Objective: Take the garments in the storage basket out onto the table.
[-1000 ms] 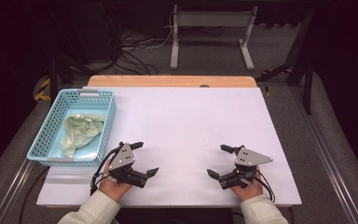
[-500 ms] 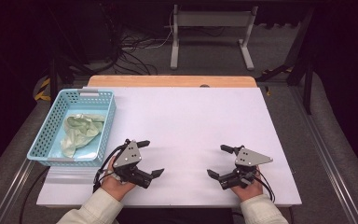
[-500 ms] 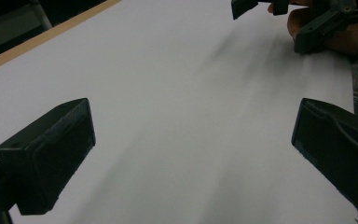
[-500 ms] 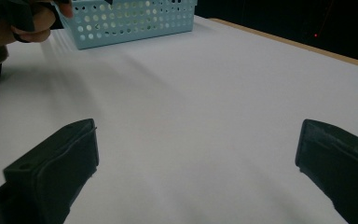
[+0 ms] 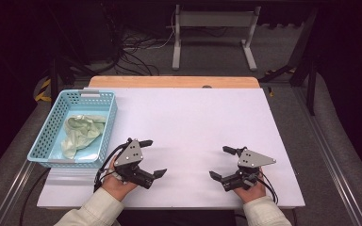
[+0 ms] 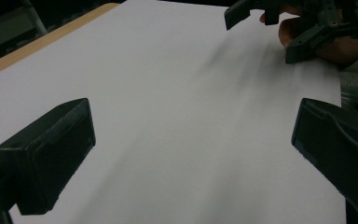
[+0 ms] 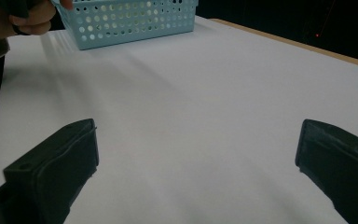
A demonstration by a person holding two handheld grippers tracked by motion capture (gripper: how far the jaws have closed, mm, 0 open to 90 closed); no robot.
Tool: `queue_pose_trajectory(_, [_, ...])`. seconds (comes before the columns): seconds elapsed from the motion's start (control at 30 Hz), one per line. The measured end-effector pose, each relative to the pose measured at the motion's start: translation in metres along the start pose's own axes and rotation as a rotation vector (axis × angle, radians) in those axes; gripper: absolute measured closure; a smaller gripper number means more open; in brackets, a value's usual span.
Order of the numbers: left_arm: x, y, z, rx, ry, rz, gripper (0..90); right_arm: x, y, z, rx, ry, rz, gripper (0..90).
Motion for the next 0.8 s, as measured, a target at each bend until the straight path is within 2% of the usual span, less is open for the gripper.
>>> queue_pose_trajectory(0.37, [0.008, 0.005, 0.012, -0.009, 0.004, 0.002, 0.4, 0.000, 0.000, 0.000, -0.002, -0.001, 0.004, 0.1])
queue_pose_trajectory(0.8, [0.028, 0.014, 0.036, -0.014, 0.010, 0.026, 0.5, 0.001, 0.000, 0.000, -0.001, -0.002, 0.007, 0.1])
Point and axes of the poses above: each handheld gripper's, and its own axes: y roughly backward along the jaws, z roughly out of its top, x roughly to its left, the point moved 8 cm from there along -y, roughly forward along the jaws, and after that the axes turned 6 degrees about -x, right-handed, at the moved point
